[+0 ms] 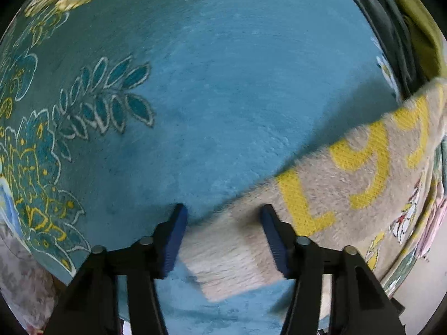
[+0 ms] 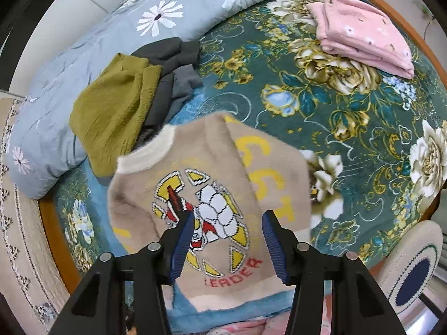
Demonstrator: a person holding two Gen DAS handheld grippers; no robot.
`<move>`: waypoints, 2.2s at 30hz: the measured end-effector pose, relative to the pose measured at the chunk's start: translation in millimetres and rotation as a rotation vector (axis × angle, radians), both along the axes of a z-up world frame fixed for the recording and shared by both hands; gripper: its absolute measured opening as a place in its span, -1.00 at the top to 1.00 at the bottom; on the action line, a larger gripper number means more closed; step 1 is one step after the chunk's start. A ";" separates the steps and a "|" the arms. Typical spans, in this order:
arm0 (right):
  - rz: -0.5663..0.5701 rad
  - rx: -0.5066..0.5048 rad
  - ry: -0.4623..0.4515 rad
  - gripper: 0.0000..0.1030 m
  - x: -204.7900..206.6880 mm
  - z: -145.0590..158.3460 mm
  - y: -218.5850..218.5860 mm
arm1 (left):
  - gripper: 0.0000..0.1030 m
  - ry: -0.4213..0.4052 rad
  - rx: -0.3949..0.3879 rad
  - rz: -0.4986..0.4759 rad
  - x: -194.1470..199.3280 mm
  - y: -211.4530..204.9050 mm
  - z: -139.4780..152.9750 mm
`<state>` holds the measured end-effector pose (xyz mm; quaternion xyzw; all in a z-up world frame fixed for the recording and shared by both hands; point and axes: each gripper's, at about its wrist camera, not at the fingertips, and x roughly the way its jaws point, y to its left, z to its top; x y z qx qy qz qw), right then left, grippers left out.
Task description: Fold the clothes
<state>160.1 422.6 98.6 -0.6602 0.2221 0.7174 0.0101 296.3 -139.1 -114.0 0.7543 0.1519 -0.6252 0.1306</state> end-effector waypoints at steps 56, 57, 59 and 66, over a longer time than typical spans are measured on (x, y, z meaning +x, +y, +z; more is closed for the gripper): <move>0.349 0.050 -0.240 0.18 16.8 -214.5 -9.6 | 0.48 0.269 -0.273 -0.127 -58.7 99.9 208.7; 0.348 0.042 -0.239 0.39 17.0 -214.0 -4.9 | 0.47 0.269 -0.274 -0.131 -57.6 104.7 208.9; 0.347 0.025 -0.237 0.56 17.5 -212.7 4.5 | 0.47 0.268 -0.274 -0.137 -55.3 115.2 207.2; 0.384 0.003 -0.121 0.83 12.9 -167.1 67.0 | 0.47 0.242 -0.244 -0.157 -45.1 149.9 188.6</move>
